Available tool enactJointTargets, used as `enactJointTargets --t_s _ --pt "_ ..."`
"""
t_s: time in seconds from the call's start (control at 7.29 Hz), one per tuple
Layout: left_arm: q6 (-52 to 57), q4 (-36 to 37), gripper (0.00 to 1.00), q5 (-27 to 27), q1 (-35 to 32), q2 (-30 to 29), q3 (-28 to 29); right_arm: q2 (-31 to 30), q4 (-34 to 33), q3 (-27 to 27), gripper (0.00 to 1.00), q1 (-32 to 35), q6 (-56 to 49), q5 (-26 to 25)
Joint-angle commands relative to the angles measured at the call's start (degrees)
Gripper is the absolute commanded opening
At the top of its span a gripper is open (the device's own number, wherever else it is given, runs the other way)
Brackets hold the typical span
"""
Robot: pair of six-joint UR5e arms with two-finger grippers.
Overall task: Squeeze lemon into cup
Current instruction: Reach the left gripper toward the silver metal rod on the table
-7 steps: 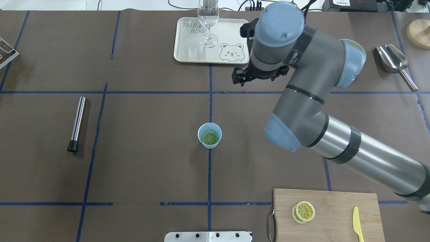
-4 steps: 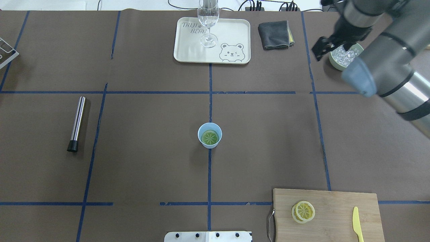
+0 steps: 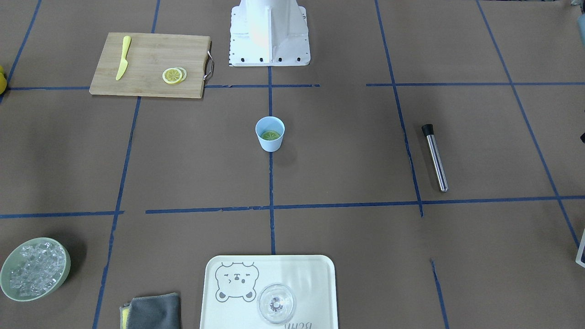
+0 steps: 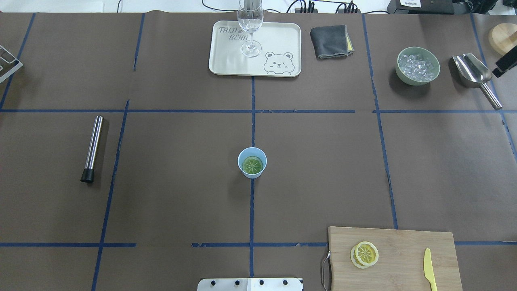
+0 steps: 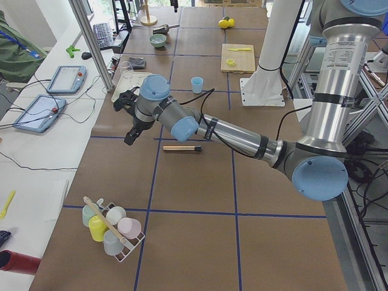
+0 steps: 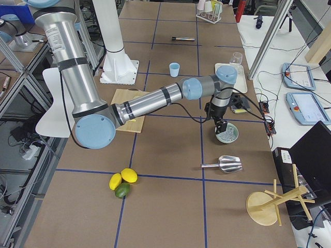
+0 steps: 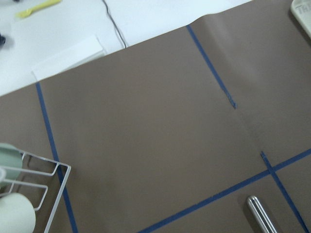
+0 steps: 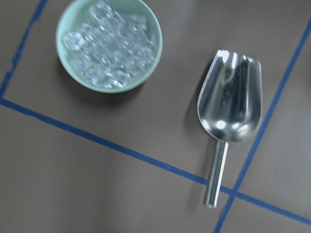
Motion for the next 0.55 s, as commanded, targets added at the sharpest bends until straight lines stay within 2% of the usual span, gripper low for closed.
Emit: enactJointTargets --t_s 0.0,0.27,0.41 --pt "-5.24 -6.75 1.0 0.54 0.45 0.79 0.27 -6.51 0.04 -0.05 1.0 4.68 -0.46 0.81" --pt "-11.89 -9.74 1.0 1.07 8.49 1.15 -1.04 -8.8 0.04 -0.05 1.0 6.9 0.68 3.98" --pt "-20.28 -9.75 1.0 5.6 12.98 1.15 -1.31 -8.9 0.04 -0.14 1.0 6.91 0.68 3.99"
